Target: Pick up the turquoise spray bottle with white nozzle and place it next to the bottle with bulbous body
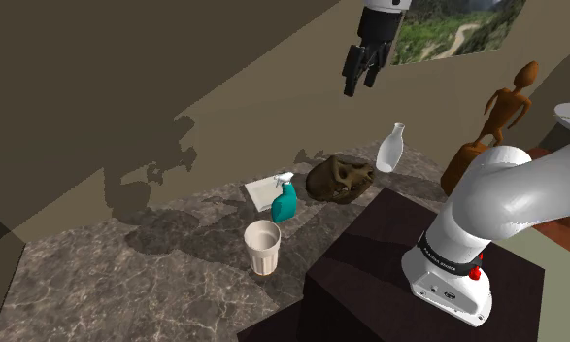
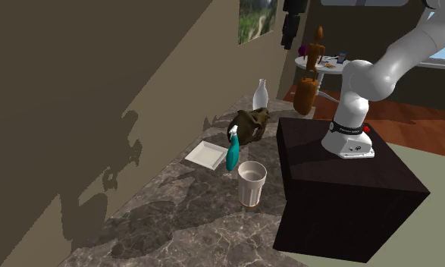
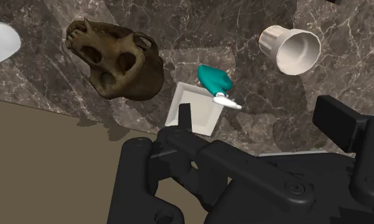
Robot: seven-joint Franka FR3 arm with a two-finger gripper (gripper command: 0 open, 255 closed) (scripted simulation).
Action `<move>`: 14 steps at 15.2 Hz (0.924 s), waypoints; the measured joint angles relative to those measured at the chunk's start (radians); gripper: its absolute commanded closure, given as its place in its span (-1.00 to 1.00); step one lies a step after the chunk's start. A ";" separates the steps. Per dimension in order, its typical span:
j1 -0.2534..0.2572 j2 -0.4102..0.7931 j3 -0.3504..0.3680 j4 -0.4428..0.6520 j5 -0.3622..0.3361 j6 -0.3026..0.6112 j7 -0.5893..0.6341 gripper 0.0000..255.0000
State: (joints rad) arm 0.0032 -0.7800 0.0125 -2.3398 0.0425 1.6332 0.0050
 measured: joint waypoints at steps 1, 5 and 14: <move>0.000 0.000 0.000 0.000 0.000 0.000 0.000 -1.00; 0.024 0.108 0.003 -0.002 -0.027 0.068 -0.069 -1.00; 0.081 0.437 0.033 0.049 -0.116 0.228 -0.245 -1.00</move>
State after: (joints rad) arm 0.0845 -0.3431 0.0454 -2.2910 -0.0737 1.8613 -0.2401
